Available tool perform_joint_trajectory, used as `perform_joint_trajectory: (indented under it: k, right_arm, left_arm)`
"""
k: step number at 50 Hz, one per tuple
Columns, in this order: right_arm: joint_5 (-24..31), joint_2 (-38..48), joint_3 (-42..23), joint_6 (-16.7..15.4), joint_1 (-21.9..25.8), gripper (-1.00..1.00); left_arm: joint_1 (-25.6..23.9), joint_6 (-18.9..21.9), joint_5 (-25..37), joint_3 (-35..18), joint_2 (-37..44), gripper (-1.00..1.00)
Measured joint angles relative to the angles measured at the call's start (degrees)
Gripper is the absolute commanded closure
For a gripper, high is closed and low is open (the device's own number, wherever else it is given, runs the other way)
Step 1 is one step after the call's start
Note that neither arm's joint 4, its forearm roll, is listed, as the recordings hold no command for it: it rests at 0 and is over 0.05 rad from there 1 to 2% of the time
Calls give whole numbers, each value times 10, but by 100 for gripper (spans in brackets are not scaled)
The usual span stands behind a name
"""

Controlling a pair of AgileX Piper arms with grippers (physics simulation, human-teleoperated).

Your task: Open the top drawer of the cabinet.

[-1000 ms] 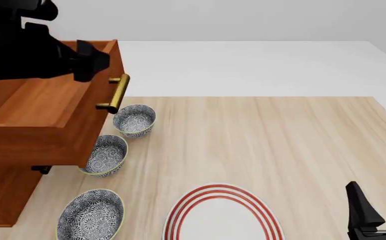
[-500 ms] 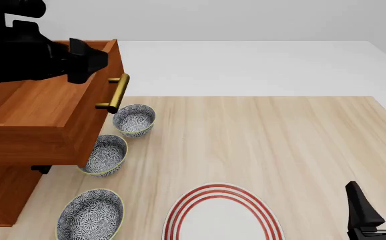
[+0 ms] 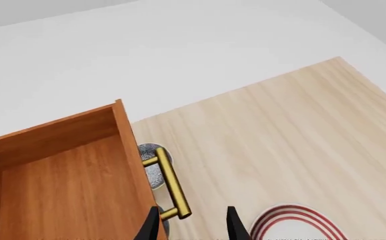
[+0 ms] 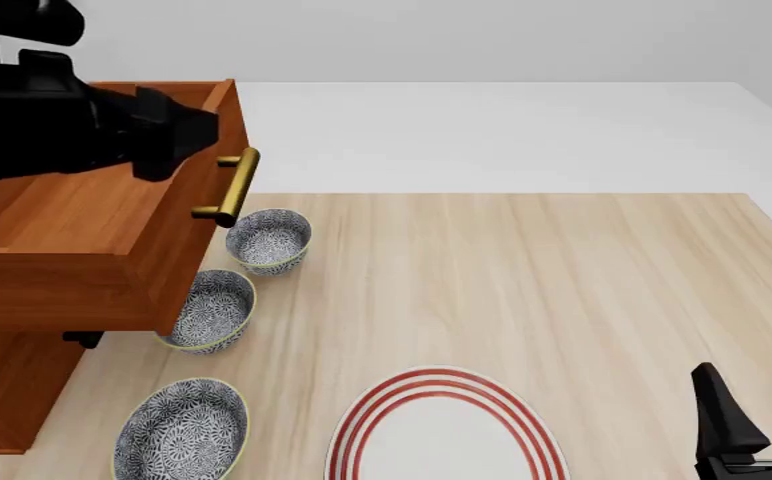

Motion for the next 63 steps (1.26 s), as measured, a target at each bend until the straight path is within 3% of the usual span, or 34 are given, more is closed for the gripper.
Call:
perform_joint_trajectory:
  k: [63]
  right_arm:
    - [0,0,0,0,0,-100]
  left_arm:
    - [-58,-16,30,0,-40,-100]
